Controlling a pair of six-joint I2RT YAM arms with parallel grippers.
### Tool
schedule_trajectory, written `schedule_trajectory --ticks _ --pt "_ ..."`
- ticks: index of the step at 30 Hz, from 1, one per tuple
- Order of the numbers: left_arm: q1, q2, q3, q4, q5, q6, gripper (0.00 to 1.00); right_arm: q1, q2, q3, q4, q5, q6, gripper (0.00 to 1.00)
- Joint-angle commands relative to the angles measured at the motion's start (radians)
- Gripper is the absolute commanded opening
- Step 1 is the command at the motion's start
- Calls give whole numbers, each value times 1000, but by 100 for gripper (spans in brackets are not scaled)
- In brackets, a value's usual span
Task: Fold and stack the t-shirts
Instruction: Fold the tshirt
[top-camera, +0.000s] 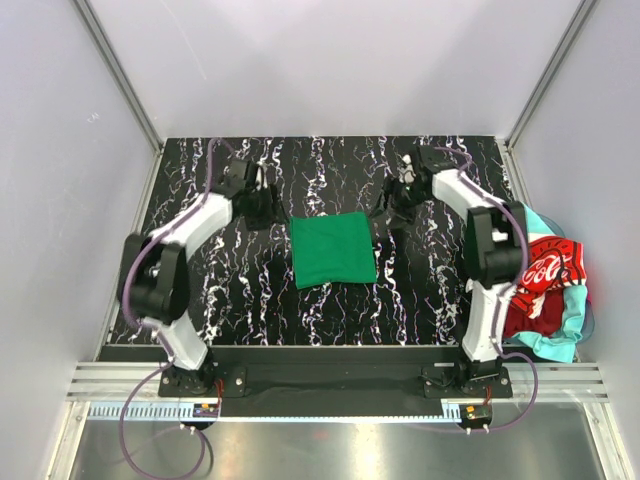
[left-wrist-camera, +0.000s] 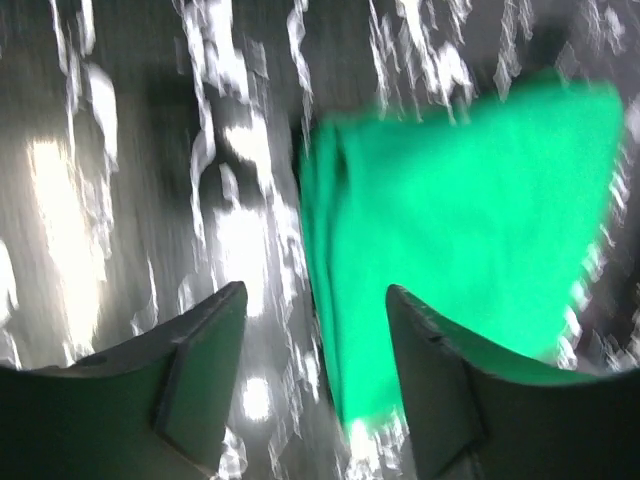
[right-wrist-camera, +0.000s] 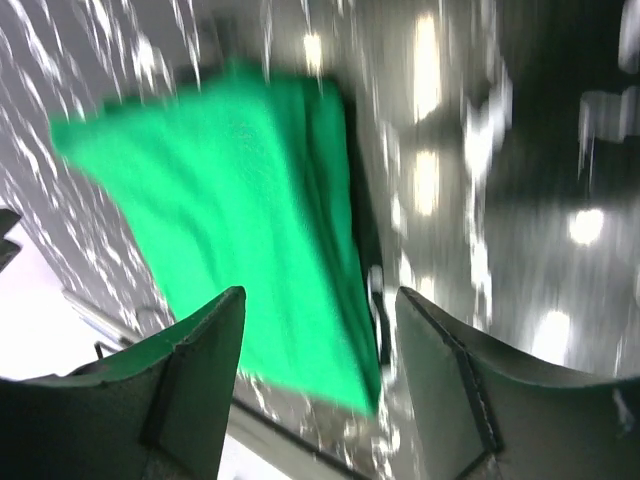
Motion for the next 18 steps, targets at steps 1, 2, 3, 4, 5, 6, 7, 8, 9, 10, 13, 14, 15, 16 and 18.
schedule_trajectory --ticks 1,2,3,4,5,6,7,8,9,10,13,14,15,16,18 --pt "-1 -173 -190 40 115 -71 57 -3 -198 -172 -65 13 -19 69" --pt "-4 -236 -241 65 143 -114 57 -3 -224 -208 -65 5 -24 69" --pt "-9 -261 -331 82 169 -128 57 -3 -249 -243 -57 -4 -21 68" --pt "-16 -299 -362 91 168 -149 60 -3 -293 -318 -39 -43 -23 68" --pt "-21 -319 -396 97 169 -157 61 -3 -315 -356 -25 -56 -12 67" --pt "-27 -336 -451 126 178 -166 62 -3 -350 -396 4 -83 -4 65" --pt "-42 -351 -477 140 180 -179 62 -3 -364 -474 27 -105 10 63" --pt "-54 -365 -497 158 189 -206 62 -3 -376 -514 53 -125 45 63" --pt "-67 -367 -515 180 210 -221 62 -3 -387 -554 84 -137 65 62" --pt "-79 -365 -548 230 218 -237 62 -1 -402 -620 146 -168 79 59" --pt "-119 -350 -600 344 249 -315 61 -3 -401 -699 250 -208 134 54" --pt "-124 -352 -611 361 249 -358 61 -3 -398 -710 271 -214 155 54" --pt "-131 -355 -618 373 229 -373 64 -1 -386 -726 302 -228 165 55" --pt "-143 -358 -626 369 218 -396 66 -3 -380 -733 313 -234 178 55" --pt "-154 -359 -634 360 197 -422 67 -1 -369 -739 334 -240 185 56"
